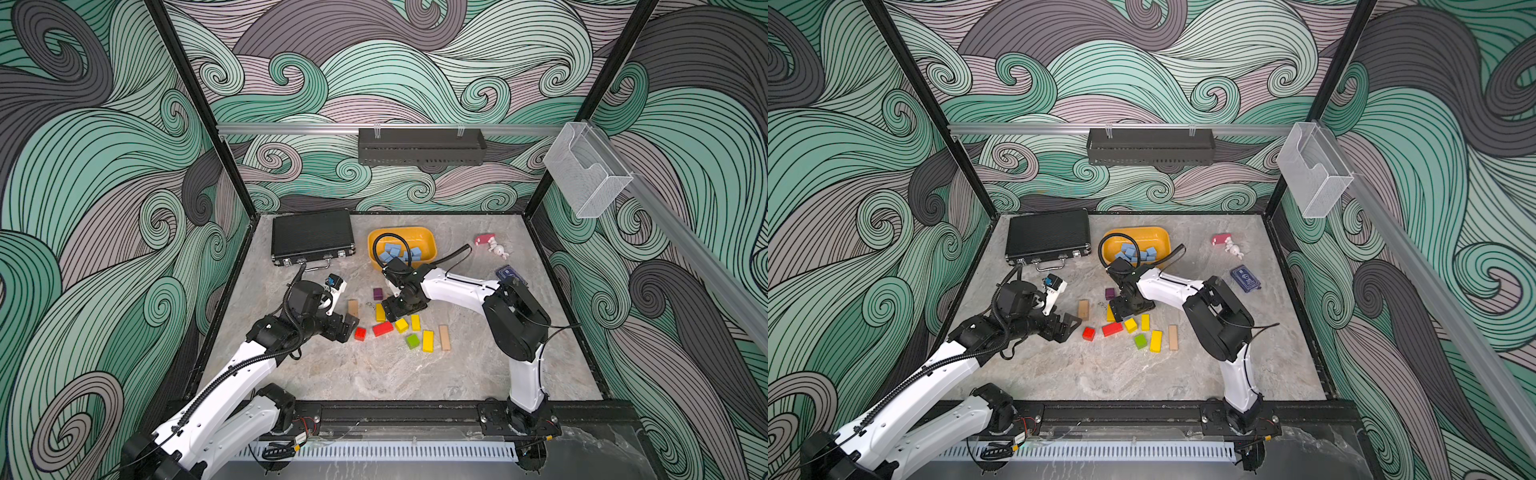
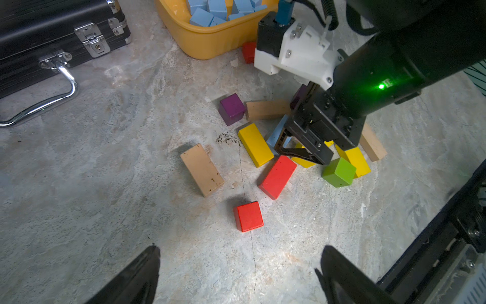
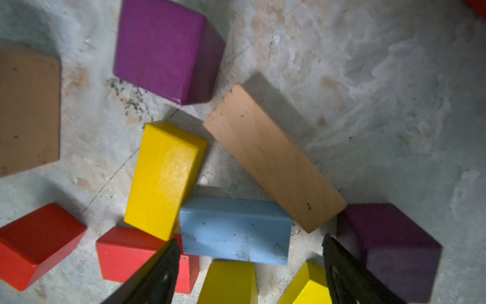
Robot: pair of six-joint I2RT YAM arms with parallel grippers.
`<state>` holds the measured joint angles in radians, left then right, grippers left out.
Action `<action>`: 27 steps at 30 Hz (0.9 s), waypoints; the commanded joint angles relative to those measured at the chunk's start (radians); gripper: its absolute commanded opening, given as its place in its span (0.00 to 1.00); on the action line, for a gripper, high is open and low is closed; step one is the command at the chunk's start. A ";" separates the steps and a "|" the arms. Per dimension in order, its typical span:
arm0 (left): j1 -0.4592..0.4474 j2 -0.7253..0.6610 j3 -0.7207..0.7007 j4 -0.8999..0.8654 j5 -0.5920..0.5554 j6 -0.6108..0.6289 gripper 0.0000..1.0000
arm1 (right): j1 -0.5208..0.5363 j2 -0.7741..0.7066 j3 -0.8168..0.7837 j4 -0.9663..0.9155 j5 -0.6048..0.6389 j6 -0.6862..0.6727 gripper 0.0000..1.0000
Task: Pick out the blue building blocks
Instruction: Pick up the building block from the center of the board.
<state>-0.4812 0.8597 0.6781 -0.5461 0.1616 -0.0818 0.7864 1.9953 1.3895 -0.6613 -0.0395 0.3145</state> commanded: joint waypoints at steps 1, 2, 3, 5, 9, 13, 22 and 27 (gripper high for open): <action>-0.005 -0.012 0.000 -0.011 -0.016 0.011 0.94 | 0.005 0.014 0.007 -0.012 0.040 0.014 0.85; -0.005 -0.012 0.001 -0.011 -0.016 0.010 0.94 | 0.005 0.017 0.008 -0.012 0.041 0.015 0.85; -0.005 -0.013 0.000 -0.011 -0.017 0.012 0.94 | 0.005 0.021 0.010 -0.011 0.040 0.014 0.85; -0.005 -0.014 0.002 -0.012 -0.017 0.012 0.94 | 0.007 0.027 0.016 -0.012 0.043 0.014 0.85; -0.005 -0.012 0.001 -0.010 -0.017 0.013 0.94 | 0.010 0.039 0.024 -0.011 0.084 0.014 0.85; -0.005 -0.009 0.001 -0.009 -0.019 0.013 0.94 | 0.011 0.045 0.018 -0.012 0.097 0.009 0.79; -0.005 -0.013 0.000 -0.011 -0.019 0.013 0.94 | 0.023 0.046 0.000 -0.012 0.118 0.012 0.70; -0.005 -0.013 0.001 -0.008 -0.021 0.016 0.94 | 0.028 0.028 -0.003 -0.012 0.120 0.004 0.61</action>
<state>-0.4812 0.8597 0.6777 -0.5461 0.1558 -0.0784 0.8062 2.0148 1.3952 -0.6590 0.0578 0.3149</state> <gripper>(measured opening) 0.943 0.623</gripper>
